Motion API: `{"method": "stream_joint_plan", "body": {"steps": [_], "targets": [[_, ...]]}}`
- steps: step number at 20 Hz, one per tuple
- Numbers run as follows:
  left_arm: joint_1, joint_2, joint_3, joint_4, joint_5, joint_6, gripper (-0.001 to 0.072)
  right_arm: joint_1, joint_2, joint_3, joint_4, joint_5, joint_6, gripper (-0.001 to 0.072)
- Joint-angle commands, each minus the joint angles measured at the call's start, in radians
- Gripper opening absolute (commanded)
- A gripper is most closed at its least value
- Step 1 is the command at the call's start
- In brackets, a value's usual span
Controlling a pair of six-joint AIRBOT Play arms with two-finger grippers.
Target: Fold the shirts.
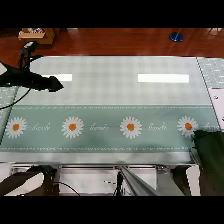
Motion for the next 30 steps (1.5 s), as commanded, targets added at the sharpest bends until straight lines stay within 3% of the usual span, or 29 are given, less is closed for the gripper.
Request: {"method": "stream_joint_plan", "body": {"steps": [1, 3, 4, 5, 7, 8, 9, 10, 15, 17, 24, 30], "targets": [[-0.001, -0.060, 0.001, -0.040, 0.128, 0.000, 0.0543, 0.209, -0.123, 0.091, 0.734, -0.162, -0.208, 0.0336], [-0.017, -0.080, 0.002, -0.094, 0.099, 0.000, 0.0536, 0.423, -0.213, 0.124, 0.695, -0.087, -0.241, 0.0335], [-0.044, -0.077, 0.005, -0.075, 0.074, 0.000, 0.0451, 0.520, -0.241, 0.130, 0.644, -0.077, -0.241, 0.0295], [-0.079, -0.075, 0.020, -0.036, 0.034, -0.001, 0.0428, 0.617, -0.264, 0.133, 0.588, -0.076, -0.240, 0.0230], [-0.166, -0.074, 0.068, 0.098, -0.024, -0.040, 0.0428, 0.768, -0.286, 0.136, 0.472, -0.099, -0.211, 0.0241], [-0.211, -0.074, 0.093, 0.181, -0.026, -0.075, 0.0455, 0.831, -0.288, 0.136, 0.401, -0.132, -0.171, 0.0396], [-0.250, -0.074, 0.114, 0.239, -0.024, -0.095, 0.0714, 0.885, -0.288, 0.137, 0.323, -0.166, -0.124, 0.0544], [-0.277, -0.075, 0.130, 0.280, -0.015, -0.124, 0.0720, 0.927, -0.288, 0.144, 0.242, -0.189, -0.093, 0.0599], [-0.308, -0.081, 0.146, 0.434, -0.014, -0.299, 0.0720, 1.049, -0.288, 0.242, -0.182, -0.213, -0.018, 0.0599], [-0.308, -0.082, 0.146, 0.461, -0.014, -0.335, 0.0720, 1.051, -0.288, 0.255, -0.195, -0.222, 0.010, 0.0599], [-0.308, -0.082, 0.146, 0.463, -0.015, -0.335, 0.0720, 1.050, -0.305, 0.255, -0.069, -0.262, 0.027, 0.0598], [-0.308, -0.084, 0.146, 0.463, -0.014, -0.335, 0.0720, 1.050, -0.305, 0.255, -0.060, -0.280, 0.027, 0.0596]]}}
